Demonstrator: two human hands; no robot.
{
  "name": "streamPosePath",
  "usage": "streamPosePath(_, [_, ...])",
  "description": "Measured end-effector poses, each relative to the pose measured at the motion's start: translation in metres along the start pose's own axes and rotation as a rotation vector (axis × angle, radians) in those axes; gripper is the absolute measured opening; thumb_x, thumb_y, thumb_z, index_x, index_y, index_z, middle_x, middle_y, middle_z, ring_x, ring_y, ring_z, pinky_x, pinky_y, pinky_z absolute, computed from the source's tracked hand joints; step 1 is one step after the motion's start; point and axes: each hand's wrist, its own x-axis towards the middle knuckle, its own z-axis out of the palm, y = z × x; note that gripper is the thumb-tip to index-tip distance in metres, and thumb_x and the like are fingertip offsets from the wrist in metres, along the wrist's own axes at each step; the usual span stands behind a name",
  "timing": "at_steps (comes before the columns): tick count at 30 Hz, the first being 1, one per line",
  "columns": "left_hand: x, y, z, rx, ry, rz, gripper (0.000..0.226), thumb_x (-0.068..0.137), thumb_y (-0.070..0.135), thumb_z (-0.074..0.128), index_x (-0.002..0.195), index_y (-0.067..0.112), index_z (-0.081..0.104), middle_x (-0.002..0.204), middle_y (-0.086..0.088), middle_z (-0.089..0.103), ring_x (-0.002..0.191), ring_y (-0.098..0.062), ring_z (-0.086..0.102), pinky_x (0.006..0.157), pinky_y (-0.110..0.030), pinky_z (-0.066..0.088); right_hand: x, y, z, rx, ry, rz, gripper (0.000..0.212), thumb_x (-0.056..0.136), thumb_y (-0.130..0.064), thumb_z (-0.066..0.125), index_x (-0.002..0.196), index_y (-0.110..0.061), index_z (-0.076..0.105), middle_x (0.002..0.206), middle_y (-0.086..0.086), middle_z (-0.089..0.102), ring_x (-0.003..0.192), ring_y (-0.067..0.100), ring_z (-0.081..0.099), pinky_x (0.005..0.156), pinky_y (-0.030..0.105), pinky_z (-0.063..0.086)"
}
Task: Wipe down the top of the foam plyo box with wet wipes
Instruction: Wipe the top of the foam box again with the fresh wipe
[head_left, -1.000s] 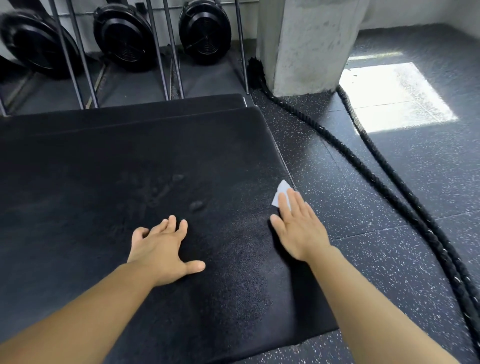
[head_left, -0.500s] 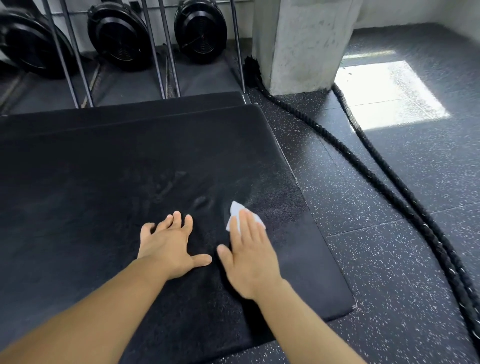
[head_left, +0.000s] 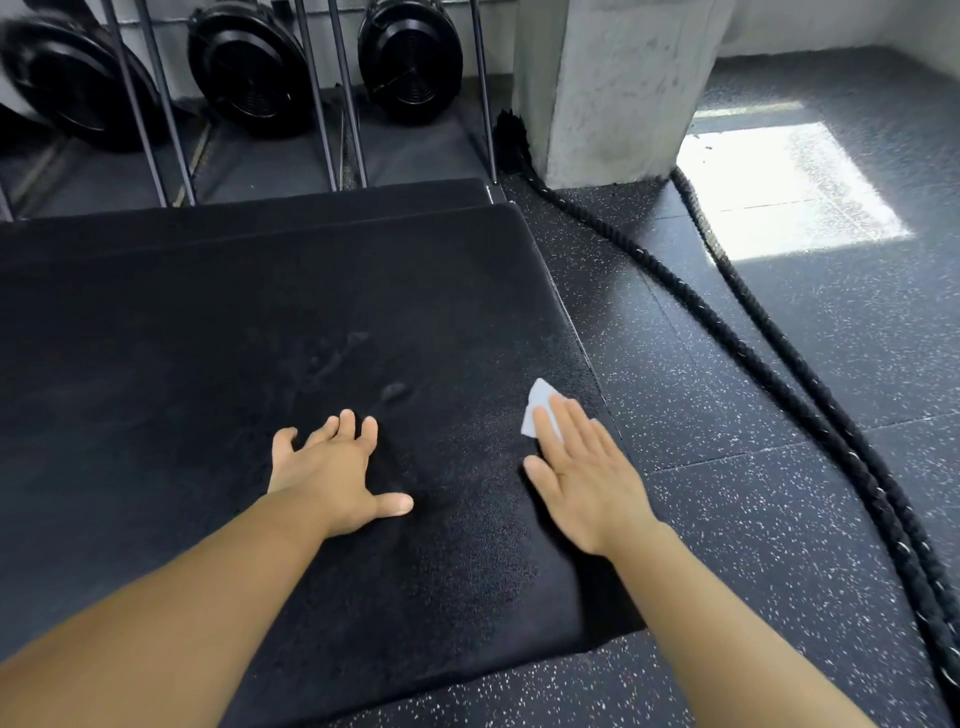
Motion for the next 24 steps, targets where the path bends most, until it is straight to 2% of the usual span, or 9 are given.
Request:
streamPosePath(7, [0.002,0.0,0.002,-0.021,-0.003,-0.003,0.106,0.078,0.081,0.044,0.155,0.027,-0.005,0.163,-0.001,-0.008,0.149,-0.014,-0.004,0.117,-0.048,-0.004,-0.003,0.033,-0.004,0.075,-0.036,0.153,0.066,0.104,-0.05,0.008,0.157,-0.017,-0.014,0.163,0.002,-0.023,0.15,0.016,-0.022,0.119,0.03,-0.013])
streamPosePath(11, [0.003,-0.001,0.005,-0.019,0.004,-0.001,0.107,0.077,0.082,0.043,0.155,0.027,-0.004,0.163,-0.001,-0.008,0.15,-0.015,-0.003,0.117,-0.049,-0.004,-0.003,0.016,-0.002,0.165,-0.023,0.214,0.067,0.104,-0.049,0.008,0.157,-0.014,-0.013,0.163,0.005,-0.022,0.149,0.018,-0.023,0.119,0.031,-0.014])
streamPosePath(14, [0.004,-0.002,0.006,-0.025,0.009,-0.004,0.107,0.076,0.082,0.045,0.155,0.027,-0.004,0.163,-0.001,-0.007,0.15,-0.015,-0.003,0.116,-0.049,-0.004,-0.003,-0.008,0.001,0.133,0.001,0.224,0.07,0.104,-0.049,0.007,0.157,-0.008,-0.011,0.163,0.012,-0.02,0.15,0.022,-0.023,0.121,0.035,-0.015])
streamPosePath(19, [0.006,-0.002,0.007,-0.031,0.008,-0.013,0.108,0.076,0.082,0.046,0.154,0.028,-0.004,0.163,-0.001,-0.007,0.15,-0.014,-0.003,0.116,-0.049,-0.004,-0.016,-0.065,0.012,0.137,0.04,0.135,0.074,0.104,-0.051,0.013,0.157,-0.004,-0.008,0.163,0.017,-0.017,0.15,0.027,-0.021,0.121,0.039,-0.014])
streamPosePath(22, [0.006,-0.001,0.006,-0.014,0.002,-0.026,0.109,0.075,0.083,0.045,0.154,0.027,-0.004,0.163,0.0,-0.007,0.149,-0.014,-0.002,0.116,-0.05,-0.004,-0.028,-0.103,0.021,0.147,0.036,-0.044,0.073,0.103,-0.049,0.013,0.157,-0.004,-0.007,0.163,0.017,-0.018,0.149,0.028,-0.023,0.12,0.04,-0.019])
streamPosePath(24, [0.006,0.0,0.005,0.0,0.003,-0.032,0.109,0.074,0.083,0.045,0.155,0.027,-0.002,0.163,0.001,-0.005,0.15,-0.014,-0.001,0.116,-0.05,-0.003,-0.032,-0.118,0.024,0.126,0.007,-0.16,0.075,0.099,-0.05,0.006,0.157,-0.004,-0.006,0.163,0.015,-0.019,0.148,0.026,-0.026,0.117,0.038,-0.024])
